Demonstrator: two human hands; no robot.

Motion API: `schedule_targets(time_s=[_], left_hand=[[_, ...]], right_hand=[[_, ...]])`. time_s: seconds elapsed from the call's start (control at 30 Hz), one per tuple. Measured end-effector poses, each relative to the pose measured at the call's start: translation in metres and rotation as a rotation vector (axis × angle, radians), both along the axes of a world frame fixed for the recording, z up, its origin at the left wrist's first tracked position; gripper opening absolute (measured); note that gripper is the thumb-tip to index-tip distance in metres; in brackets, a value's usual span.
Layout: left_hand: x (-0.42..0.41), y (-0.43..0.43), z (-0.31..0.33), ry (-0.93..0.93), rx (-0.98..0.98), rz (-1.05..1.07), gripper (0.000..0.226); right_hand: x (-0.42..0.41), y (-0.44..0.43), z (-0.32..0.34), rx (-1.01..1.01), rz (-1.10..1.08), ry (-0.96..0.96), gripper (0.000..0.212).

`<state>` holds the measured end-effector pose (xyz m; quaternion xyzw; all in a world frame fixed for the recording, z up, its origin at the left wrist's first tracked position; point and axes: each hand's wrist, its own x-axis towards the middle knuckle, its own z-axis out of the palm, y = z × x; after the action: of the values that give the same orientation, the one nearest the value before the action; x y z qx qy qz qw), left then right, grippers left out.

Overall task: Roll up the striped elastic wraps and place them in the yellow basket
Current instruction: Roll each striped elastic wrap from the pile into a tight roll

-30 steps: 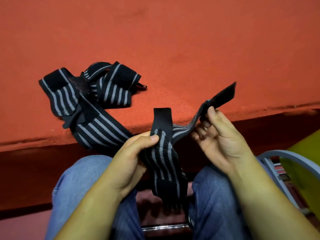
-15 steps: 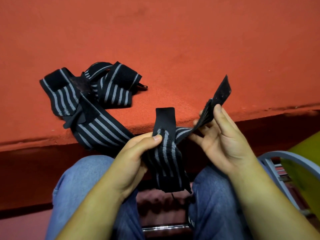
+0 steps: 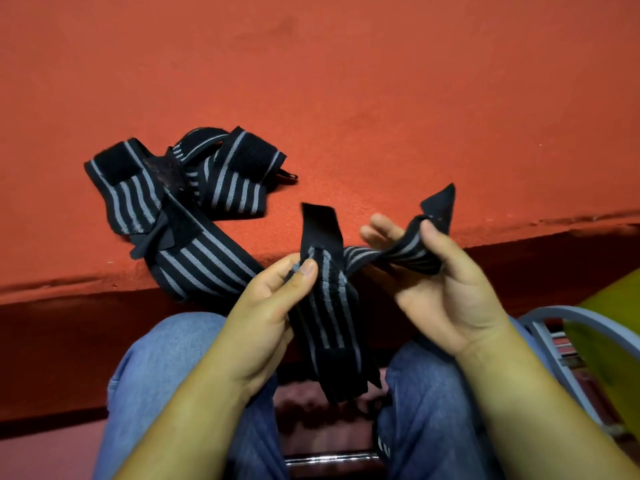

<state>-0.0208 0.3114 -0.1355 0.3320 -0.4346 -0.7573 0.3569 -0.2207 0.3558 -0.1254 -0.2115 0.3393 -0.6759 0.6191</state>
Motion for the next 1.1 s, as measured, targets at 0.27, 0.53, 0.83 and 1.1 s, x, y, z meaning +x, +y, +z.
schedule_targets(time_s=[0.27,0.53,0.83,1.1], left_hand=[[0.0,-0.008,0.011,0.18,0.075,0.213,0.042],[0.003,-0.009,0.007,0.254,0.045,0.274,0.025],[-0.001,-0.007,-0.005,0.065,-0.062,-0.021,0.053],[0.001,-0.002,-0.024,-0.701,-0.567,-0.243,0.027]], right_hand=[[0.006,0.0,0.021,0.139,-0.237,-0.036,0.034],[0.025,0.008,-0.008,0.12,0.315,0.804,0.018],[0.019,0.001,-0.007,0.122,-0.054,0.5,0.025],[0.015,0.004,0.017,0.062,-0.107,0.098,0.055]])
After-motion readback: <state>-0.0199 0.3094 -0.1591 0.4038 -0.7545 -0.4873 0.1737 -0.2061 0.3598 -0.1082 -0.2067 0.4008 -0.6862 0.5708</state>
